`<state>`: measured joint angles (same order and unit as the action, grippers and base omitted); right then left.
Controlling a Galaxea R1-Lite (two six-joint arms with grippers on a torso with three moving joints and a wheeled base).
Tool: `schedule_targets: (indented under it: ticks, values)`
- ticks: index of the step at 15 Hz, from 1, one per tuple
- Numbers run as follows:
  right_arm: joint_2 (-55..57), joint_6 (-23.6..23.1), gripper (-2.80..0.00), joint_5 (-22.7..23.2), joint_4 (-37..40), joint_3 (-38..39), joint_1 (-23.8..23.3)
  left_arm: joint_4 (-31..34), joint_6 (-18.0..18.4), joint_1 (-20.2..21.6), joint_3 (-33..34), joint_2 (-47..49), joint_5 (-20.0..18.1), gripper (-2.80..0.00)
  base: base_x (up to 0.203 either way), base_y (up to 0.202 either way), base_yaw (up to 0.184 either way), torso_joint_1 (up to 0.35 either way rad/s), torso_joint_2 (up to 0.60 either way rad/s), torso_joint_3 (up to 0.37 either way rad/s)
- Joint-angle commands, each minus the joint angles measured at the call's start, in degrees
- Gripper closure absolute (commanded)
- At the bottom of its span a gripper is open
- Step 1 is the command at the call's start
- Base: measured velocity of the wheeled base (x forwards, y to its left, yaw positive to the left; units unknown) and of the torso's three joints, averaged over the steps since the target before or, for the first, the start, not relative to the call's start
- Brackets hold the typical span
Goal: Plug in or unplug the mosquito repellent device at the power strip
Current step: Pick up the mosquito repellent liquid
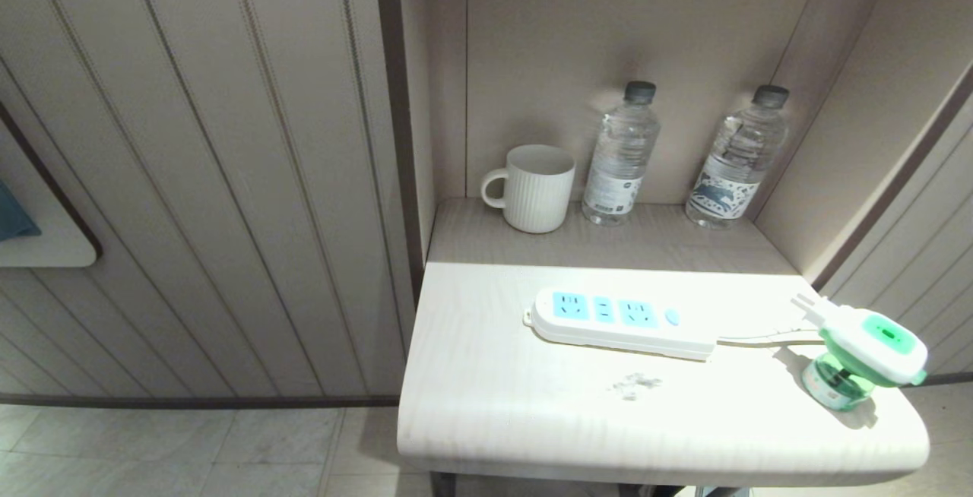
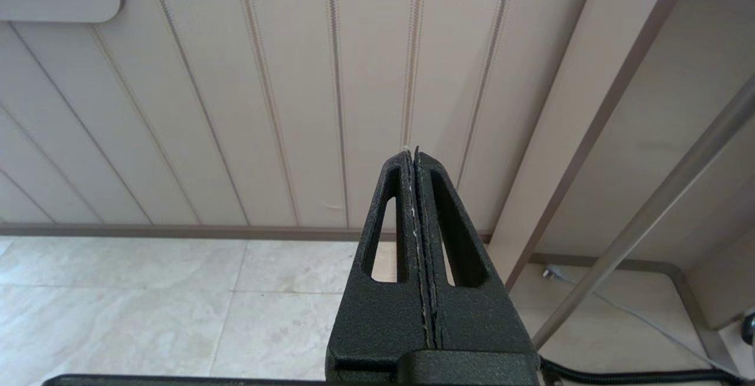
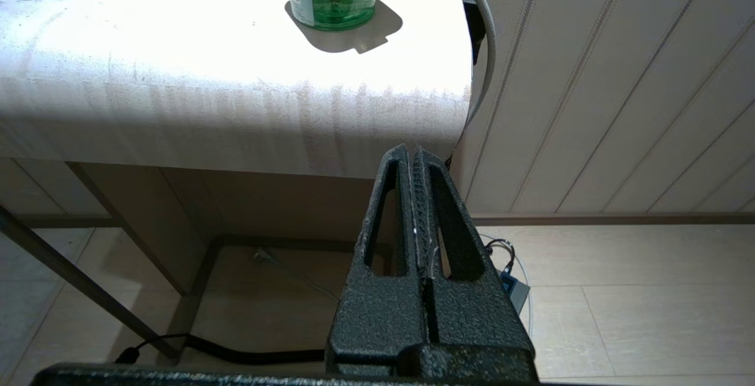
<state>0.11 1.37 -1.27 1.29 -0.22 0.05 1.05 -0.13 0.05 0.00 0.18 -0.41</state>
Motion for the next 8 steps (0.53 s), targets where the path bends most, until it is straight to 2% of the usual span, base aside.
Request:
schedule_targets:
  ticks: [1,2,5,8]
  values:
    - [0.1,0.0,0.0,0.3,0.2,-2.2,0.1,0.0,0.0,0.0,0.0,0.0,0.0,0.0,0.0,0.0,0.0,0.0,0.0,0.0]
    - [0.5,0.0,0.0,0.5,1.2,-6.1,0.1,0.0,0.0,0.0,0.0,0.0,0.0,0.0,0.0,0.0,0.0,0.0,0.0,0.0]
    - [2.4,0.0,0.0,2.0,11.3,-21.1,0.1,0.0,0.0,0.0,0.0,0.0,0.0,0.0,0.0,0.0,0.0,0.0,0.0,0.0]
    - [11.7,0.0,0.0,3.2,14.9,-32.2,0.3,0.0,0.0,0.0,0.0,0.0,0.0,0.0,0.0,0.0,0.0,0.0,0.0,0.0]
